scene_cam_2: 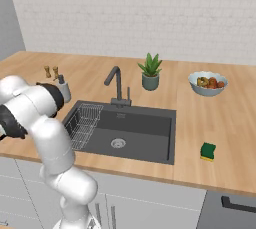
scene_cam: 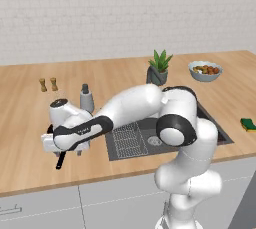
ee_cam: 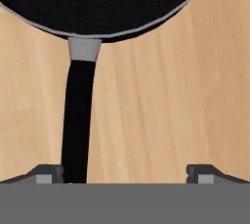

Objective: Pick the pan and sponge and place them into the sink. Then turn on the water.

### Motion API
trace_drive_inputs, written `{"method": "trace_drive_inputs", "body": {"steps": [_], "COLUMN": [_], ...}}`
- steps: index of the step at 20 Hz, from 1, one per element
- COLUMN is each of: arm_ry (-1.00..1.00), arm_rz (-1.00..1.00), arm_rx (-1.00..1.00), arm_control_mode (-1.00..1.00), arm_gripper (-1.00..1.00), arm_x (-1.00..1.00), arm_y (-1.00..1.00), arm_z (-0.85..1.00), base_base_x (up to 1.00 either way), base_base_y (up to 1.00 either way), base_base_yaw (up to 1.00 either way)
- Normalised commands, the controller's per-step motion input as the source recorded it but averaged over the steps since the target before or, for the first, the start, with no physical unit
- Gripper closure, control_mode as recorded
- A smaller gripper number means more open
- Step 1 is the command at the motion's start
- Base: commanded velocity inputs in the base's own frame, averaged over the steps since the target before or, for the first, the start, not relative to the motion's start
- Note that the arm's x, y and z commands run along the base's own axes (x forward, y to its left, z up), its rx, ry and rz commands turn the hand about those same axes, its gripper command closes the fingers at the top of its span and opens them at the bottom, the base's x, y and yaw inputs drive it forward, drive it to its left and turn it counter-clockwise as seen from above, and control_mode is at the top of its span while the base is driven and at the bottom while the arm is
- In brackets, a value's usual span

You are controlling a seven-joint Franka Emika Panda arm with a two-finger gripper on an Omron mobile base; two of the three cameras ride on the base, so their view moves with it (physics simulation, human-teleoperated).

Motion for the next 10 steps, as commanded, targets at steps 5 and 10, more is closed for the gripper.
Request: {"method": "trace_drive_inputs", "body": {"steps": [5, 10], "arm_ry": [0.00, 0.00], "arm_rz": [0.00, 0.00], "arm_rx": [0.00, 0.00], "arm_control_mode": [-1.00, -1.00], "arm_gripper": [-1.00, -1.00], "arm_x": [0.27, 0.17], "arm_y": [0.19, 0.18], "arm_z": [-0.16, -0.02], "base_base_x": [0.00, 0.00], "base_base_y": [0.00, 0.00], "base_base_yaw": [0.00, 0.00]}}
